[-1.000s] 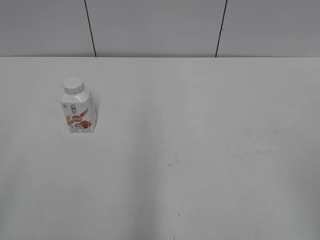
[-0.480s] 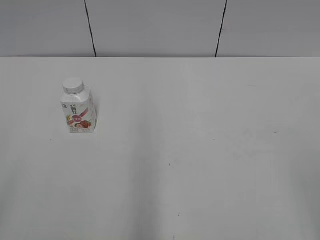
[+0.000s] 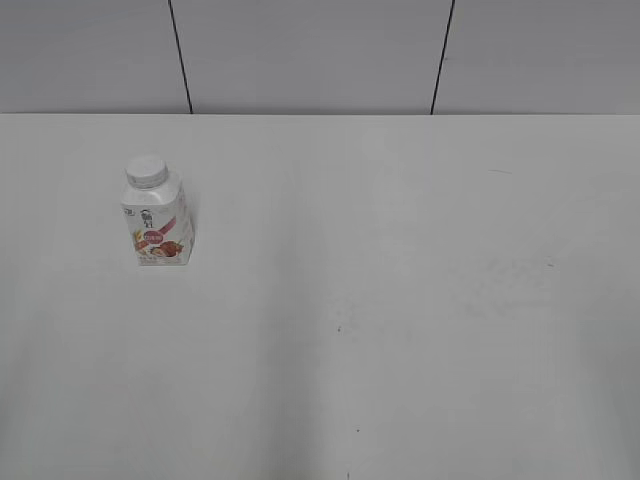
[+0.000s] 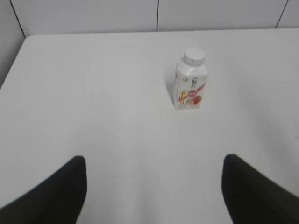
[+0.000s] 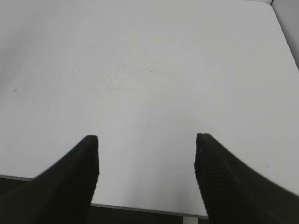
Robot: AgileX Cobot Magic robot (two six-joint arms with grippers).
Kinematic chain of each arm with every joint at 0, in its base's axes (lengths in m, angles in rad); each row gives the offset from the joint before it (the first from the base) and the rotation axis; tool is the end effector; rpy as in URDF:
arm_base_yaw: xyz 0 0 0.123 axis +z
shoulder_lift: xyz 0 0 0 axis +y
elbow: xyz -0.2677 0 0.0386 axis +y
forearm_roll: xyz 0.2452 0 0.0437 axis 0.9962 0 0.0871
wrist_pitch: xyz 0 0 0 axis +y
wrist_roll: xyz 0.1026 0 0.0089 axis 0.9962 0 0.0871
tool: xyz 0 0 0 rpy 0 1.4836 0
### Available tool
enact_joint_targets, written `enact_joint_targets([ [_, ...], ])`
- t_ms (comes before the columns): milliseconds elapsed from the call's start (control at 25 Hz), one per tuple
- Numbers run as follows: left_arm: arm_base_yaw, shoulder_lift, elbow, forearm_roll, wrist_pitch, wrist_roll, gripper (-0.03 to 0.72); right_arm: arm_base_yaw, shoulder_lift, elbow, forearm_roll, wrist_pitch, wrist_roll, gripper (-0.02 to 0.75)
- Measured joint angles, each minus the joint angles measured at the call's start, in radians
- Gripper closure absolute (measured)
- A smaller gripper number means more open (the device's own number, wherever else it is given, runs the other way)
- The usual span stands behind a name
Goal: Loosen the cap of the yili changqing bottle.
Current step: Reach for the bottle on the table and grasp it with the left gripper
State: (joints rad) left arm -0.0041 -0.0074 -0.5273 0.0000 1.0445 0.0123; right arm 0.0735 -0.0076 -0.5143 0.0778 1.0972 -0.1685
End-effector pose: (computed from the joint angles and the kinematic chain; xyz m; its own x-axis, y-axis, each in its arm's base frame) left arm 0.0146 -0.0001 0.2799 -0.4101 0.0140 -0.9120 0.0091 0.9999 0.0112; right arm 0.0130 0.0081 0.2716 -0.4447 -0.1654 -0.8803 -0.1949 0.9771 -0.0851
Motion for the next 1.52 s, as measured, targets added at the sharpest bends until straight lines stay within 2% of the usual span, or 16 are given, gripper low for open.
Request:
enact_joint_targets([
  [200, 0.0, 0.072, -0.034, -0.013, -0.135, 0.0, 0.144, 0.0, 0.0, 0.0, 0.0, 0.0, 0.0, 0.224],
  [400, -0.005, 0.249, -0.058, -0.018, -0.263, 0.0, 0.144, 0.0, 0.0, 0.0, 0.0, 0.0, 0.0, 0.224],
  [1040, -0.012, 0.858, -0.058, -0.024, -0.874, 0.059, 0.144, 0.0, 0.0, 0.0, 0.0, 0.0, 0.0, 0.224],
  [1360, -0.017, 1.098, -0.058, -0.094, -1.067, 0.059, 0.144, 0.0, 0.0, 0.0, 0.0, 0.0, 0.0, 0.224],
  [1520, -0.017, 1.181, -0.058, -0.095, -1.116, 0.059, 0.144, 0.0, 0.0, 0.0, 0.0, 0.0, 0.0, 0.224],
])
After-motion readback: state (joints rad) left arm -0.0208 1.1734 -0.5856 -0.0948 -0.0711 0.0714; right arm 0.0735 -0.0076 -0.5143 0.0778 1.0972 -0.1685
